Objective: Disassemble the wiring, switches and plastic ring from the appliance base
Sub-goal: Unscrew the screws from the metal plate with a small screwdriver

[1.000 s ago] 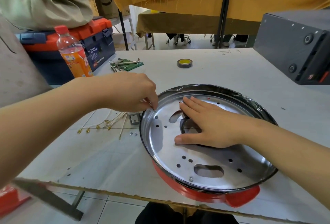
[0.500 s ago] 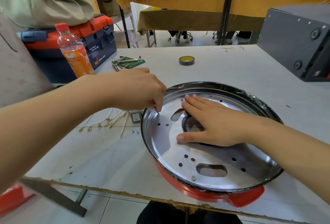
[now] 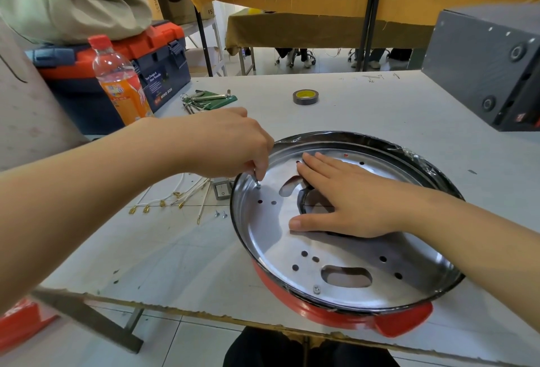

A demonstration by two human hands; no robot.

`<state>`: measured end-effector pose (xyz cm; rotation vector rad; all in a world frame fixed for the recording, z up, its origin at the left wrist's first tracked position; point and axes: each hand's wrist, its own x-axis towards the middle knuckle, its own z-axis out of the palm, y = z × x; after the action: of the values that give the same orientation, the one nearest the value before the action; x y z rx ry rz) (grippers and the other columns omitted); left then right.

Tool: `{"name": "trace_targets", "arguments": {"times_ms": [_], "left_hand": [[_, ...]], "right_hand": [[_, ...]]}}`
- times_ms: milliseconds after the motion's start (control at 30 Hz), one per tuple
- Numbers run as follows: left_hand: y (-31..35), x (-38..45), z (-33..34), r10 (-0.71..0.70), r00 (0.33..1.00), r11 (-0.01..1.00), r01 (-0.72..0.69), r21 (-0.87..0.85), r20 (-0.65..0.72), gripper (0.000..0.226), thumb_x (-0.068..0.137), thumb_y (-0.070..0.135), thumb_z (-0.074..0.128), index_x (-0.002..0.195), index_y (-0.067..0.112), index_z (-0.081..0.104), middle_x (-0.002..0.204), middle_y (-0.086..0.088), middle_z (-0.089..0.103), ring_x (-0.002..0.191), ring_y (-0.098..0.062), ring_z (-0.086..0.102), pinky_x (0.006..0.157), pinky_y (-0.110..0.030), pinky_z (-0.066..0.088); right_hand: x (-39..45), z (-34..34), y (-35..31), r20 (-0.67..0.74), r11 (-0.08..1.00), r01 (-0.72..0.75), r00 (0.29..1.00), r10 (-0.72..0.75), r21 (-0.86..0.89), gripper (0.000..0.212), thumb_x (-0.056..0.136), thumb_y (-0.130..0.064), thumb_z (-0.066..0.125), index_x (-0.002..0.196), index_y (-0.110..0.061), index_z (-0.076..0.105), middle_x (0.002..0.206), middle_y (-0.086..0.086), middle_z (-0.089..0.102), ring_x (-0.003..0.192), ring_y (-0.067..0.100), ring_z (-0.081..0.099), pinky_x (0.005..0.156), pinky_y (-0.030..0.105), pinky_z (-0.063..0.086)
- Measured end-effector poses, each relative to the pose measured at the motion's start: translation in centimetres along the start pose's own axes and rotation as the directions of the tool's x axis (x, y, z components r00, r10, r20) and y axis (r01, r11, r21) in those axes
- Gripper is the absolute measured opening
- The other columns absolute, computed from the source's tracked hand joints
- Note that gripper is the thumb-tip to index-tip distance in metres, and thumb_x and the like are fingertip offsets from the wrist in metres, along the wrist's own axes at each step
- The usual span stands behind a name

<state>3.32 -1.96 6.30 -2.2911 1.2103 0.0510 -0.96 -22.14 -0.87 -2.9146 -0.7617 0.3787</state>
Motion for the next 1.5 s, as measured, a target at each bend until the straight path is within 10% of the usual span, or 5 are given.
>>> {"name": "trace_targets", "arguments": {"times_ms": [867, 1500], "left_hand": [[0.1, 0.5, 0.9, 0.073, 0.996, 0.992, -0.068, 0.109, -0.044, 0.033, 0.092, 0.015, 0.053, 0.114, 0.038, 0.061, 0.113, 0.016, 0.056, 0.105, -0.010, 0.052, 0.090, -0.026, 0.030], [0.6, -0.1, 0.5, 0.224, 0.970, 0.877, -0.157, 0.455, -0.097, 0.014, 0.079, 0.011, 0.067, 0.089, 0.021, 0.066, 0.076, 0.001, 0.058, 0.067, -0.021, 0.051, 0.067, -0.031, 0.038]], "right_hand": [[0.2, 0.0, 0.1, 0.002, 1.000, 0.005, 1.000, -0.005, -0.013, 0.122, 0.051, -0.091, 0.009, 0.151, -0.024, -0.010, 0.157, -0.007, -0.019, 0.144, 0.010, -0.017, 0.116, 0.029, -0.004], [0.2, 0.1, 0.2, -0.012, 1.000, 0.014, 1.000, -0.014, -0.025, 0.120, 0.053, -0.092, 0.009, 0.150, -0.024, -0.010, 0.157, -0.007, -0.019, 0.144, 0.009, -0.017, 0.112, 0.026, -0.007]]}}
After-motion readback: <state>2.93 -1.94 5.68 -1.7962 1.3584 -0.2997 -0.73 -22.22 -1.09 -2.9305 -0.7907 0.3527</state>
